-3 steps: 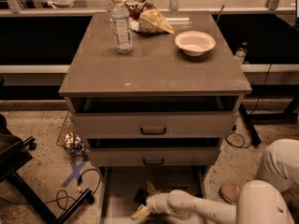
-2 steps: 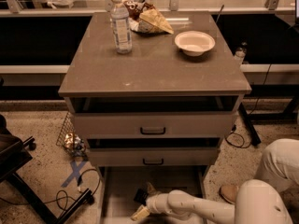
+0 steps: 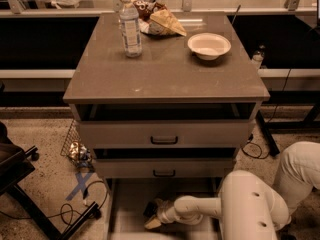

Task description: Pick rxbar chocolate from bottom drawer and place on counter

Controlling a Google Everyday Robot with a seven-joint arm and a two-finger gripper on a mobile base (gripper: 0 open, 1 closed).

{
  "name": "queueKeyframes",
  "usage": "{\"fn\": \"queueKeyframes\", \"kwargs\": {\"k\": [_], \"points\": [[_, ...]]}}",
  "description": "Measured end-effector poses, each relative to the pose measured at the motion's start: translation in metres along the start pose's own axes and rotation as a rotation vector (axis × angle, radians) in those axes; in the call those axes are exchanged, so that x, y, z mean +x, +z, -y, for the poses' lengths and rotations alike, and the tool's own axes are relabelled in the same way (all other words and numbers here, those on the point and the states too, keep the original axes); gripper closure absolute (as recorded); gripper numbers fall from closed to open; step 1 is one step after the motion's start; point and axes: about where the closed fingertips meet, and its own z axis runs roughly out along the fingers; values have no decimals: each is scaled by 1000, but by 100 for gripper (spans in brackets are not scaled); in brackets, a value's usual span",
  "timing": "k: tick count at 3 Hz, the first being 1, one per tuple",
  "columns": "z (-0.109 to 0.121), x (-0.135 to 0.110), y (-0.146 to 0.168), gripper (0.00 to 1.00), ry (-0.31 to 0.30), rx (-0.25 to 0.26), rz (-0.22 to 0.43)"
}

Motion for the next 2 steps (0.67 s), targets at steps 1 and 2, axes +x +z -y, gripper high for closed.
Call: {"fn": "queueKeyframes", "kwargs": {"k": [1, 2], "points": [[3, 25, -3, 48, 3, -2, -79], [3, 21, -6, 72, 3, -2, -79]]}}
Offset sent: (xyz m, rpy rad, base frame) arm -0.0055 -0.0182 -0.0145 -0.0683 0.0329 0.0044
